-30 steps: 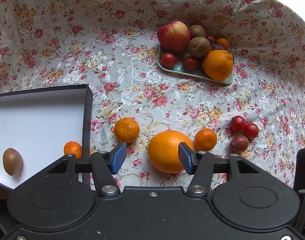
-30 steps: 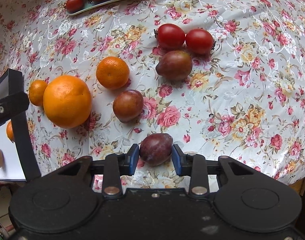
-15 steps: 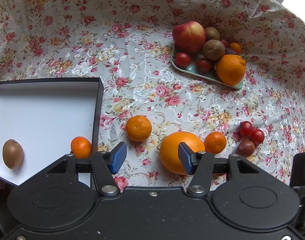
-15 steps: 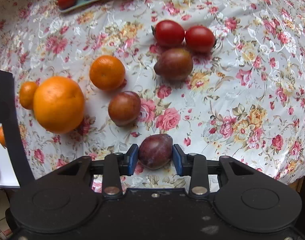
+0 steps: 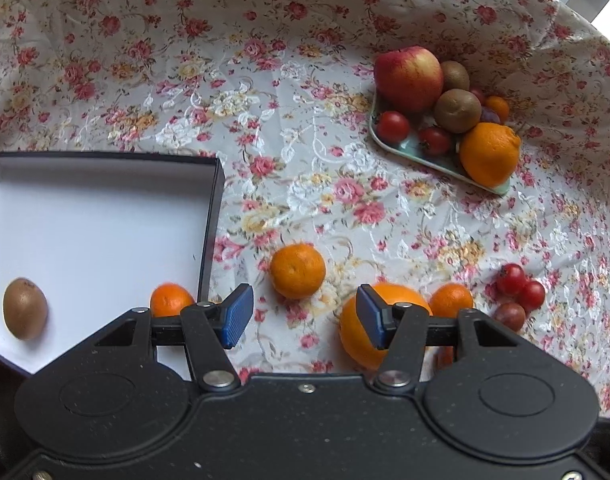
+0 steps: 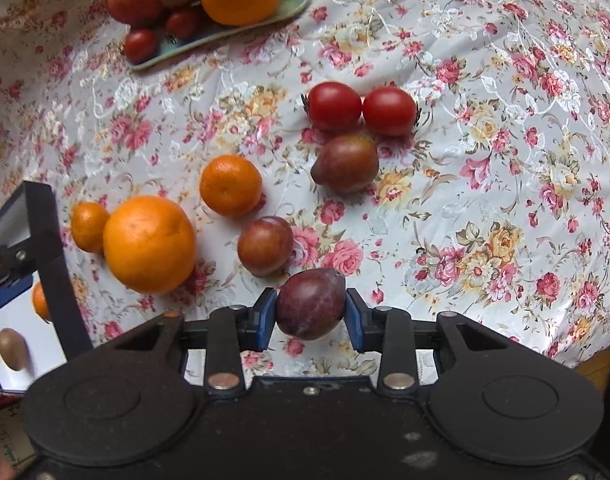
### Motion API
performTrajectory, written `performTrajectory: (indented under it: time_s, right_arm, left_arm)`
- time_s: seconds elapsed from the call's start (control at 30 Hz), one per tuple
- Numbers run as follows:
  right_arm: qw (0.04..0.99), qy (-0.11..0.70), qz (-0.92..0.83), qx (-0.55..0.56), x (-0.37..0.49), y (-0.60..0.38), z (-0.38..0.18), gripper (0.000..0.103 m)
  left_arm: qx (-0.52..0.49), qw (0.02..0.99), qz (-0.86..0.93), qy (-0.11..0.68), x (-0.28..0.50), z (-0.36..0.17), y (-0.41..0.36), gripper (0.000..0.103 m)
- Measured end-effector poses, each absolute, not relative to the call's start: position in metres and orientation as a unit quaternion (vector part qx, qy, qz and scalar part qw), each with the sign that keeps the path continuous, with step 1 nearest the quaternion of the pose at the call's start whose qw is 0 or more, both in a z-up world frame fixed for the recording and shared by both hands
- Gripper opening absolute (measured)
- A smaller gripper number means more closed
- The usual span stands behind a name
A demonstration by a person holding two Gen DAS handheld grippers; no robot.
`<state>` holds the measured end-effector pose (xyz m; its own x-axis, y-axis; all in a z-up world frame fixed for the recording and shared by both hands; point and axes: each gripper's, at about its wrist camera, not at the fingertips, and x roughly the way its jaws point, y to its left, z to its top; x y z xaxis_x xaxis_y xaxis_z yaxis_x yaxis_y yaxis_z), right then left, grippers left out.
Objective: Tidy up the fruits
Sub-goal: 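Grasp the dark plum with the right tool while the left tool approaches a mandarin, then lift the plum with the right tool while the left tool grasps the mandarin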
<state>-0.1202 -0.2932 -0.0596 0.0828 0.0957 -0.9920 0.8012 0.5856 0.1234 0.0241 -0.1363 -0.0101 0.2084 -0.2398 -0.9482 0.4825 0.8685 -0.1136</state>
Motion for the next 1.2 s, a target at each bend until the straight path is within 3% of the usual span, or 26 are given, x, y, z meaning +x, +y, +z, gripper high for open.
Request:
performTrajectory:
  time_s: [0.17, 0.3, 0.6, 1.2]
  right_arm:
    - [0.649, 0.609, -0.267, 0.370, -0.124, -0.295, -0.043, 0.037]
    - [0.654, 0.610, -0.258, 0.367, -0.122, -0.295, -0.029, 0.037]
    - [0.712, 0.579, -0.250, 0.309, -0.096, -0.298, 0.015, 0.037]
    - [0.696, 0.587, -0.246, 0.333, -0.106, -0.310, -0.003, 0.037]
  left_arm:
    - [0.101, 0.760, -0.234, 0.597, 0.038, -0.024, -0.150, 0.060]
    - [0.118, 0.746, -0.223, 0.616, 0.041, -0.041, -0.158, 0.051]
    - [0.124, 0.745, -0.209, 0.622, 0.045, -0.053, -0.163, 0.051]
    - [0.134, 0.762, -0.200, 0.601, 0.045, -0.049, -0.169, 0.051]
